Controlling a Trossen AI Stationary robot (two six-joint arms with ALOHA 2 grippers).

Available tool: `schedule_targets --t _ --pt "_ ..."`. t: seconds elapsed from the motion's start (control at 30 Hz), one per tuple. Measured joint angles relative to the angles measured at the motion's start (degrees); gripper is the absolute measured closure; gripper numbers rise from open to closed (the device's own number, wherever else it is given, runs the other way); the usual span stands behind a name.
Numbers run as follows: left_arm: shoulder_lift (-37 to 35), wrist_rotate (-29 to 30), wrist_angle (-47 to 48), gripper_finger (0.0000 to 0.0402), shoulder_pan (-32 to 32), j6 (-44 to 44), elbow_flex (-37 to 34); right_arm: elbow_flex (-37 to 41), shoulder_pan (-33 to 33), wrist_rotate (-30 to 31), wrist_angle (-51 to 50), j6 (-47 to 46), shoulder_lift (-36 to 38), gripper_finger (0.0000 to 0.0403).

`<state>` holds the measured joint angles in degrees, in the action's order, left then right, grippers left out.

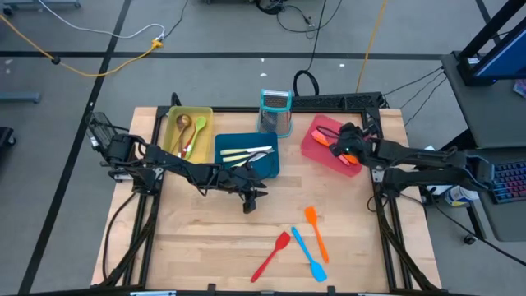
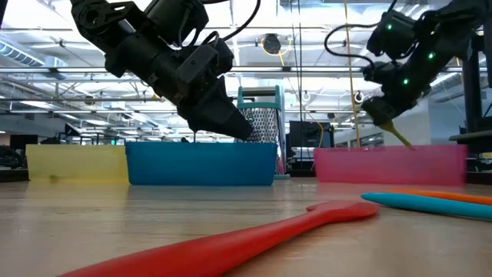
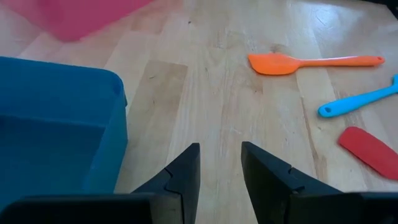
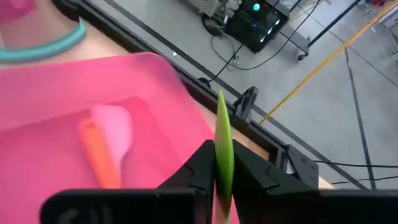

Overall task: Pick & Place Kitchen Items
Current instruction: Put the green spatula into the red bin, then put the orange spatula into the red bin

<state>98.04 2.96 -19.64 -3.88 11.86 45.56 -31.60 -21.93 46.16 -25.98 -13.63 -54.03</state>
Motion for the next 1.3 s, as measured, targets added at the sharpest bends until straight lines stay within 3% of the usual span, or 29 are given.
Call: schedule_targets --t 0.23,0.37,0.63,0.8,1.2,1.3 --pt "-0.6 0.0 8.0 0.0282 0.0 -1.1 0.0 5.0 -0.7 -4.5 14.9 6.9 -1.6 0.0340" --pt "-1.1 0.0 13.0 0.0282 0.0 0.1 0.0 8.4 -0.7 -4.9 14.9 5.0 -1.9 0.0319" --pt "-1.2 0.1 10.1 0.0282 0.0 0.7 0.0 11.3 -0.7 -10.3 15.9 2.3 -1.5 0.0256" --pt "-1.2 0.1 9.1 0.0282 0.0 1.8 0.0 11.3 0.0 -11.4 19.6 5.5 -1.5 0.0224" --pt "-1.2 0.1 9.0 0.0282 0.0 2.3 0.0 11.2 -2.3 -1.1 28.8 8.3 -1.5 0.0216" --pt "-1.2 0.1 9.0 0.0282 0.0 2.3 0.0 11.2 -3.5 -3.1 28.8 8.2 -1.5 0.0216"
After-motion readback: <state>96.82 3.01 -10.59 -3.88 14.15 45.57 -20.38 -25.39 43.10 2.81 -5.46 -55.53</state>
